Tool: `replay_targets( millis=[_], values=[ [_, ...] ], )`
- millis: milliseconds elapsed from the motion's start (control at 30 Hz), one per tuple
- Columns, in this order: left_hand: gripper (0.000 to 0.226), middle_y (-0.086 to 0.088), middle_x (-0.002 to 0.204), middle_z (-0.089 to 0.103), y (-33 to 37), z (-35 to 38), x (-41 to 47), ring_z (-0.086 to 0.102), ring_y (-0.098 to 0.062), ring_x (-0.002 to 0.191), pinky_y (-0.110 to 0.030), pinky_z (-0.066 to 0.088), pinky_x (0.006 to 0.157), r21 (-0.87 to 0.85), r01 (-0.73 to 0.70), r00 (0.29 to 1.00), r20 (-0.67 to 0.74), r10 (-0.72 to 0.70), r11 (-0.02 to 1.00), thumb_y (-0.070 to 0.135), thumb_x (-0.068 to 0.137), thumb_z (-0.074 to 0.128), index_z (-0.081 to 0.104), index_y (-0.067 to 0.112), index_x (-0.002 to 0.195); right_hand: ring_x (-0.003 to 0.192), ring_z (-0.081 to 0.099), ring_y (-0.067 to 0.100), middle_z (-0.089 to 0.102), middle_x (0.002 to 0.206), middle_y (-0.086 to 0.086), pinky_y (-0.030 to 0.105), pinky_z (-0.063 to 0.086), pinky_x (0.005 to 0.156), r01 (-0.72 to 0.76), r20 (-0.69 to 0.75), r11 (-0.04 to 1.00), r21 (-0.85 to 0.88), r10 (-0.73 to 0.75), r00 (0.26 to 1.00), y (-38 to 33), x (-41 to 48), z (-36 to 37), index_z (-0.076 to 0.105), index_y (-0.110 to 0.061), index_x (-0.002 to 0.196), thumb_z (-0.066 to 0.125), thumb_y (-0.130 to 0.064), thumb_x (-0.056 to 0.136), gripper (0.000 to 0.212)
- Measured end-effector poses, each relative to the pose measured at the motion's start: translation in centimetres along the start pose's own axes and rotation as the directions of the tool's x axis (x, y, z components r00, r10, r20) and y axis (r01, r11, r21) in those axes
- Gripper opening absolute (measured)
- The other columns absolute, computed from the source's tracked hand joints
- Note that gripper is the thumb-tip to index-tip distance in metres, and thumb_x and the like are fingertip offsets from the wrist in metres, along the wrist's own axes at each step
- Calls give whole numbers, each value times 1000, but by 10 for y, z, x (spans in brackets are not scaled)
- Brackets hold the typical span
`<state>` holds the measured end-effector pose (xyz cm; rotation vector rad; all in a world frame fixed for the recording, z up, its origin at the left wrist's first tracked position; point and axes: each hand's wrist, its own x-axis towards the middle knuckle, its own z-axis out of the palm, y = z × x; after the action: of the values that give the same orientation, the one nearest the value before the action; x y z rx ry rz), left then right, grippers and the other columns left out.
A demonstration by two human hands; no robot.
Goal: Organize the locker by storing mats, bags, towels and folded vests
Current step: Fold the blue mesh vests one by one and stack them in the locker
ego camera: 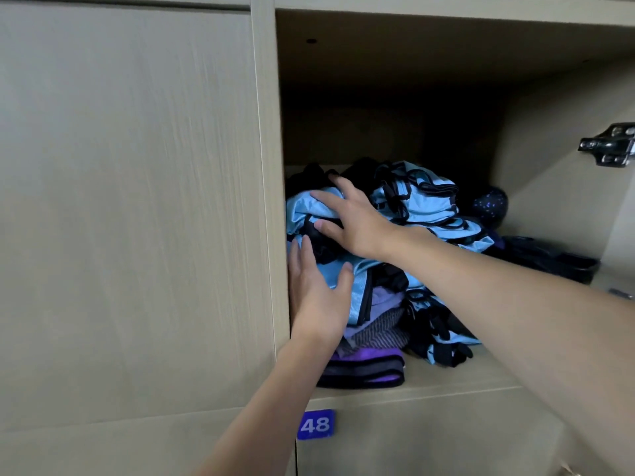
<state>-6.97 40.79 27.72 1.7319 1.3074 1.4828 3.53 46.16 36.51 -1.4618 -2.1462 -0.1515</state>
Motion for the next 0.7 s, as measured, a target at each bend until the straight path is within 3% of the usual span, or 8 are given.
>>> replay_targets(
  millis=[133,233,333,400,500,567,700],
  values=[
    [75,3,167,6,10,-11,-8,2,-8,152,-21,6,118,10,-33,999,43,32,999,31,99,57,12,18,158,149,8,28,4,163,7,42,17,121,-27,-22,999,21,28,999,-11,-15,-18,28,-23,153,51,-38,100,60],
    [69,-1,164,20,16,-20,-24,14,-13,151,-26,15,119,75,-114,993,34,112,991,31,98,57,24,16,156,144,22,30,18,159,9,40,26,117,-38,-54,999,-1,38,998,-19,-39,-29,32,-20,151,50,-37,100,57],
    [50,-5,140,48,13,-29,-50,42,-19,133,-22,29,108,111,-263,965,10,263,958,24,92,62,49,11,138,130,40,25,38,143,9,32,32,110,-84,-88,995,52,88,992,-21,-86,-27,45,-13,143,53,-32,100,48],
    [36,-5,122,57,10,-30,-71,51,-22,117,-21,32,98,119,-339,941,44,336,933,25,86,59,60,13,120,123,44,20,44,133,7,27,32,106,-124,-116,989,78,133,984,-20,-125,-24,51,-11,137,54,-29,99,42],
    [14,1,101,64,2,-27,-103,59,-22,97,-15,40,84,1,-358,916,192,351,934,23,84,56,63,24,96,112,49,20,51,117,5,24,35,95,-187,-167,979,76,198,966,-19,-184,-11,61,-10,123,56,-25,97,30],
    [11,4,87,66,-7,-20,-124,60,-18,84,-10,41,74,-80,-355,887,285,363,931,14,86,58,63,23,87,105,53,23,56,109,9,24,36,87,-262,-204,961,83,274,940,-17,-223,3,67,-8,111,58,-21,94,22],
    [13,6,74,67,-43,-5,-168,58,-10,69,-22,46,67,-80,-294,820,490,294,952,9,85,59,68,19,84,91,59,27,65,98,17,27,39,78,-437,-158,893,107,449,879,-19,-298,37,70,-5,100,58,-12,93,15]
  ],
)
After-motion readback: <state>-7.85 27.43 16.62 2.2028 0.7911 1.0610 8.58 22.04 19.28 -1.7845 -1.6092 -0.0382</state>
